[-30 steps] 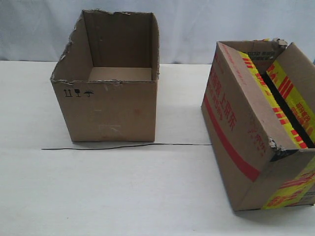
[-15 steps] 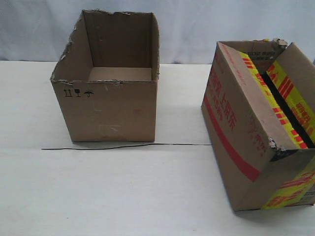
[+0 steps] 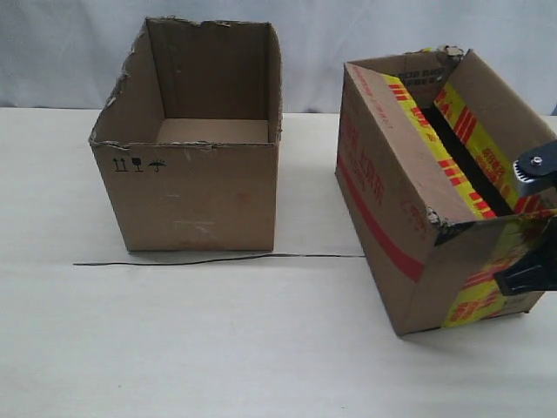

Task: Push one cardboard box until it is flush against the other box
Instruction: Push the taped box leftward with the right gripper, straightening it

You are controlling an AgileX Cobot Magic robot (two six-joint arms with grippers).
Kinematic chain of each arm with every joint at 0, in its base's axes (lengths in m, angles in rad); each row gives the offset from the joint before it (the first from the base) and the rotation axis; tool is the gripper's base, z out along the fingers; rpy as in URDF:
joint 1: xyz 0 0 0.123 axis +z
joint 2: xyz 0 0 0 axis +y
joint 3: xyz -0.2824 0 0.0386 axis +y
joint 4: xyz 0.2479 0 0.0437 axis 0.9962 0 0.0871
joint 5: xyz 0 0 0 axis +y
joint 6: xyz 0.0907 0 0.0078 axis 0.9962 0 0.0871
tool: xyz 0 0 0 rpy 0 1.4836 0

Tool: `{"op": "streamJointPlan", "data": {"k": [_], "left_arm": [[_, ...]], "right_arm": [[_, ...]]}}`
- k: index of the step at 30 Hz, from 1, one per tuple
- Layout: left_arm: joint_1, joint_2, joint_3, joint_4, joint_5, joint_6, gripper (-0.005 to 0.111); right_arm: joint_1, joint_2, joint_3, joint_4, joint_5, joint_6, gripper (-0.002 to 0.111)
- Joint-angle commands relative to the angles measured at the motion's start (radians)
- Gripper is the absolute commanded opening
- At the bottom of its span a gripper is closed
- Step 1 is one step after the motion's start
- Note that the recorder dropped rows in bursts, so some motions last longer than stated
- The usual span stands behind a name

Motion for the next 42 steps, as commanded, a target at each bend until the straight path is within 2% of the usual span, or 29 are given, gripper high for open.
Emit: {"op": "streamJointPlan", "data": {"k": [1, 16, 23, 29, 33, 42], "left_arm": [[-0.001, -0.001, 0.002, 0.005, -0.016, -0.004, 0.0], [-0.001, -0.001, 0.002, 0.005, -0.016, -0.004, 0.0], [-0.001, -0.001, 0.002, 0.005, -0.016, -0.004, 0.0], [-0.001, -0.001, 0.002, 0.005, -0.016, -0.004, 0.0], [-0.001, -0.001, 0.002, 0.005, -0.016, -0.004, 0.0], [-0.001, -0.001, 0.002, 0.005, -0.016, -0.004, 0.0]], "right_arm": [[0.003, 0.02, -0.008, 0.017, -0.058, 0.014, 0.0], [0.003, 0.025, -0.008, 0.145, -0.329, 0.016, 0.0], [0.003, 0.171, -0.017, 0.188, -0.433, 0.016, 0.0], [0.003, 0.245, -0.108, 0.222, -0.436, 0.016, 0.0], [0.003, 0.246, -0.159, 0.265, -0.373, 0.016, 0.0], [0.003, 0.079, -0.41, 0.27, 0.107, -0.066, 0.0]]}}
